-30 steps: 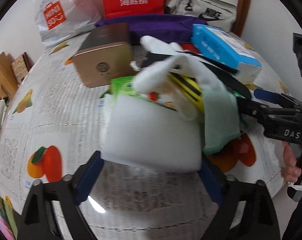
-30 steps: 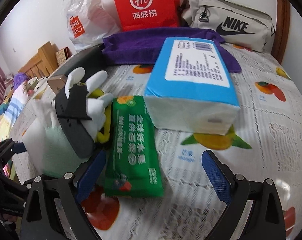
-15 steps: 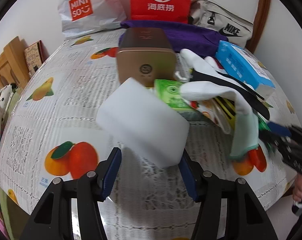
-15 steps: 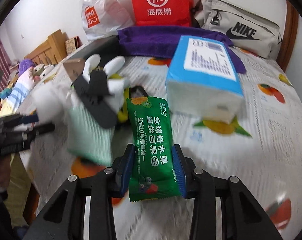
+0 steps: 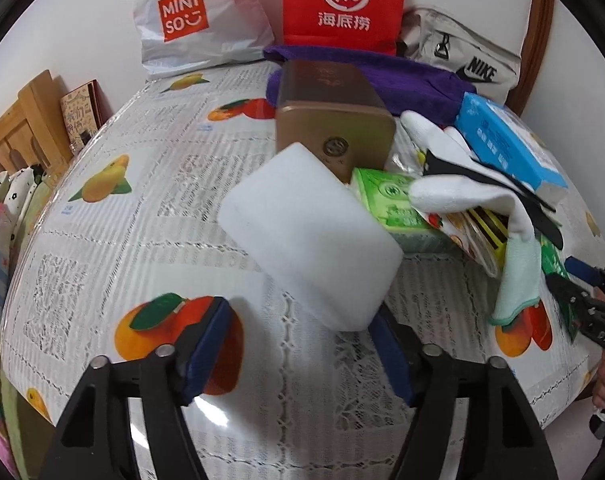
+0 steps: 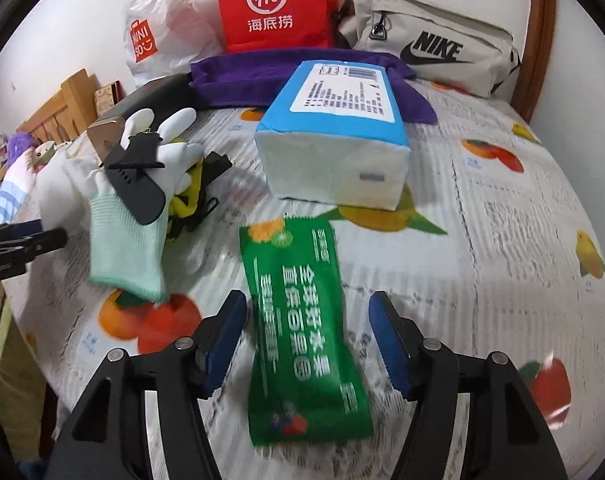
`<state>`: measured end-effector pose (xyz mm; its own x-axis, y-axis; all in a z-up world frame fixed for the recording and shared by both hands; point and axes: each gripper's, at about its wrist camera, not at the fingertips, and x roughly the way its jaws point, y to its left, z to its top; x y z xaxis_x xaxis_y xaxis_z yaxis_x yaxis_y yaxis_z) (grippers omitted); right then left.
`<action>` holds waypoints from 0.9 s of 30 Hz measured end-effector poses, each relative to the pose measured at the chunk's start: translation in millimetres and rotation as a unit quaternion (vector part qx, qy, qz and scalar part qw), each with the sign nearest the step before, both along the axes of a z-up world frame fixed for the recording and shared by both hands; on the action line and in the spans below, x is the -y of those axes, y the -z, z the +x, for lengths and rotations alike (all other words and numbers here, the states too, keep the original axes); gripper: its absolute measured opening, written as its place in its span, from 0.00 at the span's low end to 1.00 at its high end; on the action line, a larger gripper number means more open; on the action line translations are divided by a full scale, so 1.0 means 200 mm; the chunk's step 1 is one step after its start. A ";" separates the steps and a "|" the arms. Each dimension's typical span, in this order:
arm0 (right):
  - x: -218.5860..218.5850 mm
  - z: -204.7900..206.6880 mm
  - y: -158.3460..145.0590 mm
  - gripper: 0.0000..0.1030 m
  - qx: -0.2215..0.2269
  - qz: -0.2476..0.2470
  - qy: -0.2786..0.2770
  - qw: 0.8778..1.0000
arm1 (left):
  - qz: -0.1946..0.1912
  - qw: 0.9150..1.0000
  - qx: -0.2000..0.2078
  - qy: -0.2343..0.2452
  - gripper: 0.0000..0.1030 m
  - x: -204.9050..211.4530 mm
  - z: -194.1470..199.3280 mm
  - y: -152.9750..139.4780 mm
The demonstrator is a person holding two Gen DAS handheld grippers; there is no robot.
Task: Organize soft objects
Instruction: 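Carry the green packet with the right gripper while the left carries the sponge toward the purple towel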
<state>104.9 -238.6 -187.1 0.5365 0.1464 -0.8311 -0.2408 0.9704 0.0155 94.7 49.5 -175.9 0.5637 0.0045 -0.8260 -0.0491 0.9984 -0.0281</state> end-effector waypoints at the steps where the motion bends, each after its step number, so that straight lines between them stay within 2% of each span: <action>1: -0.01 0.00 0.00 0.59 0.006 -0.006 -0.001 1.000 | -0.005 1.000 0.003 -0.001 0.73 -0.02 0.00 -0.01; 2: -0.02 0.00 0.01 0.58 0.012 -0.013 -0.003 1.000 | -0.008 1.000 0.007 0.000 0.76 -0.03 0.00 -0.01; 4: -0.03 -0.01 0.00 0.44 0.015 -0.008 -0.010 1.000 | -0.011 1.000 0.014 0.005 0.81 -0.04 0.01 -0.02; 6: -0.03 -0.01 0.00 0.42 0.014 -0.008 -0.012 1.000 | -0.009 1.000 0.016 0.013 0.85 -0.03 0.03 -0.02; 10: -0.03 -0.01 -0.01 0.35 0.010 -0.007 -0.018 1.000 | 0.005 1.000 0.016 0.024 0.85 0.00 0.03 -0.03; 16: -0.03 -0.03 -0.01 0.34 0.006 -0.006 -0.028 1.000 | 0.021 0.998 0.044 0.030 0.87 -0.03 -0.04 -0.11; 18: -0.03 -0.02 -0.01 0.34 0.006 -0.008 -0.029 1.000 | 0.011 0.998 0.041 0.036 0.92 -0.04 -0.03 -0.12; 25: -0.03 -0.02 -0.01 0.37 0.004 -0.006 -0.030 1.000 | 0.009 0.999 0.030 0.039 0.92 0.00 0.04 -0.05; 27: -0.03 -0.02 -0.01 0.38 0.003 -0.007 -0.031 0.999 | -0.005 0.999 0.025 0.031 0.92 -0.01 0.06 -0.03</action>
